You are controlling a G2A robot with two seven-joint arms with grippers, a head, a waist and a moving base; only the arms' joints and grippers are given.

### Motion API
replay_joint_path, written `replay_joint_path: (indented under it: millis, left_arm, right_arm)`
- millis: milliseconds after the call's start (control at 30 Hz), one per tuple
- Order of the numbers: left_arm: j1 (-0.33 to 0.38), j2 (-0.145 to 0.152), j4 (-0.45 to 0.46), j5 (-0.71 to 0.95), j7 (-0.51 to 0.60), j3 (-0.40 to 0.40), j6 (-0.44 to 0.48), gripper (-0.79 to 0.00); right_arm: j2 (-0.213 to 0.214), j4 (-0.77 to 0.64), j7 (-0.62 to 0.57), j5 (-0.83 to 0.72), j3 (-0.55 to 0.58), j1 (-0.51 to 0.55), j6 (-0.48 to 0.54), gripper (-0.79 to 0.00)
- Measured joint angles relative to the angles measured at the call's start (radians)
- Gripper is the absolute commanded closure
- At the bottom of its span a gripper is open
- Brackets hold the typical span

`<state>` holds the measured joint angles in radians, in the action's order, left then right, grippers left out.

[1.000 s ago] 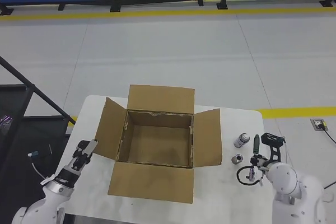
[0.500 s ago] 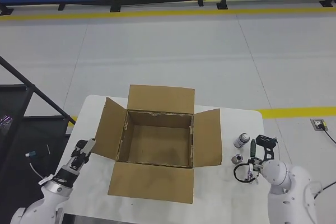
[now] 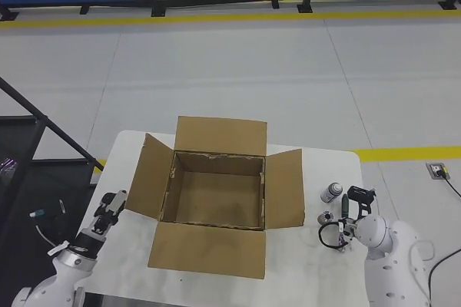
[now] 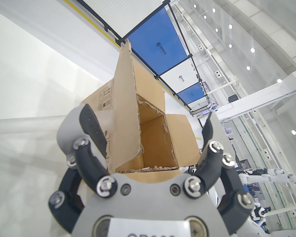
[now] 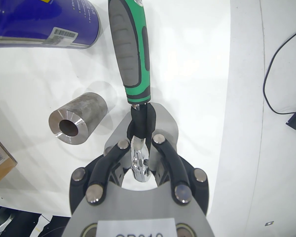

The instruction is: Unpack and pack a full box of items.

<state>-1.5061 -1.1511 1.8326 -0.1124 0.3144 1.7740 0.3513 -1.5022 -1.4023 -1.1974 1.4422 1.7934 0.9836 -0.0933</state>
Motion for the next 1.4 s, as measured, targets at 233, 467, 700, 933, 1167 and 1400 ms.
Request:
replay_joint_path:
  millis: [233, 467, 700, 933, 1167, 1400]
  left_arm:
    - [-0.004, 0.0, 0.004, 0.008, -0.005, 0.001, -0.001, -0.785]
    - [-0.007, 0.0, 0.007, 0.012, -0.006, 0.001, -0.001, -0.785]
    - [-0.008, 0.001, 0.013, 0.009, -0.007, 0.002, -0.002, -0.785]
    - [-0.016, 0.001, 0.018, 0.013, -0.02, 0.014, 0.004, -0.785]
    - [-0.023, 0.001, 0.015, 0.025, -0.032, 0.031, 0.007, -0.785]
    - [-0.03, 0.002, 0.012, 0.035, -0.032, 0.05, 0.014, -0.785]
  right_arm:
    - [0.01, 0.017, 0.008, -0.02, 0.0, 0.0, 0.0, -0.203]
    - [0.018, -0.019, 0.028, -0.04, 0.003, 0.016, -0.017, -0.289]
    - [0.015, -0.304, 0.144, -0.171, 0.043, 0.129, -0.102, -0.785]
    - [0.016, -0.545, 0.218, -0.432, 0.044, 0.233, 0.041, -0.785]
    - [0.029, -0.504, 0.167, -0.594, -0.056, 0.161, 0.213, -0.785]
    - [0.042, -0.362, 0.033, -0.601, -0.193, 0.011, 0.267, -0.785]
